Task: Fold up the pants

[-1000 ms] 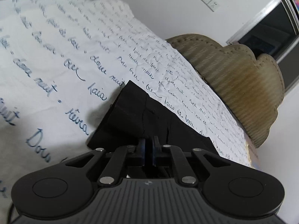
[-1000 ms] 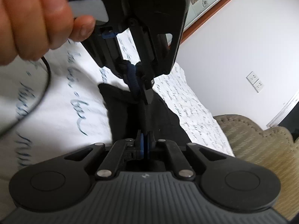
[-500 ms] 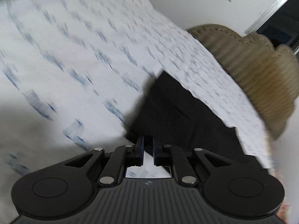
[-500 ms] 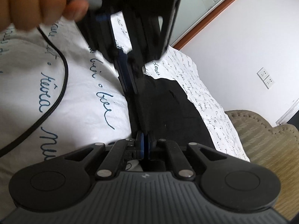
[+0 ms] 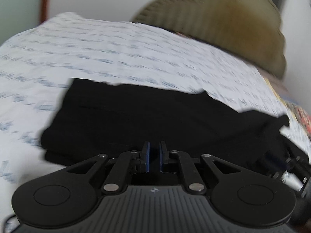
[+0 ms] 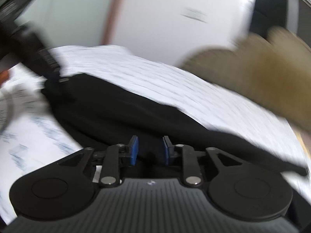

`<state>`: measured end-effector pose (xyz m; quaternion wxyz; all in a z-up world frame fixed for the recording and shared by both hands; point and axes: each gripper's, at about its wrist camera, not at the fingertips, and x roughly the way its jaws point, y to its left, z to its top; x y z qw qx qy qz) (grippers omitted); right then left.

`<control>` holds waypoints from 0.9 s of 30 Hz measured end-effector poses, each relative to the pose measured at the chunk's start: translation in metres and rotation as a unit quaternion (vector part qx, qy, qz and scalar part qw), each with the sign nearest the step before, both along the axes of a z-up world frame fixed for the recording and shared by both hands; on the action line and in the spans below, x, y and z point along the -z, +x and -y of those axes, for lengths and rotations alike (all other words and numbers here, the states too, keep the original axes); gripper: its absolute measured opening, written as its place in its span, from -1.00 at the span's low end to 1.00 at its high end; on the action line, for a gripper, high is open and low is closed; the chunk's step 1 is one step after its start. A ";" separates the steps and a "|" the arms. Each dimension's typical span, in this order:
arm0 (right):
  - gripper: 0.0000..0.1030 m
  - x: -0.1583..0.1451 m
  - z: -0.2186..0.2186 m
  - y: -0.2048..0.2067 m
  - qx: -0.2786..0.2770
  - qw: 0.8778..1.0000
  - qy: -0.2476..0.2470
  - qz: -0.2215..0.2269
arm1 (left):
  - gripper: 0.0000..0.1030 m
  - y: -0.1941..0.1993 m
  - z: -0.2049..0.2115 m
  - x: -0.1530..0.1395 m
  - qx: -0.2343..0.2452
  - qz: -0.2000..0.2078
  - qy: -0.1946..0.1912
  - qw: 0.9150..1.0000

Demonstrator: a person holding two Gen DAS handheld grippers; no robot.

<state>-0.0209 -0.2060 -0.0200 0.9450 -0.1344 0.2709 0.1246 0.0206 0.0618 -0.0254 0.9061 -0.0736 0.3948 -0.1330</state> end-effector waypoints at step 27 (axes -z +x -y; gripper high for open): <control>-0.76 0.030 0.366 -0.118 0.532 0.747 0.396 0.053 | 0.29 -0.016 0.116 0.027 0.128 0.042 0.097 0.986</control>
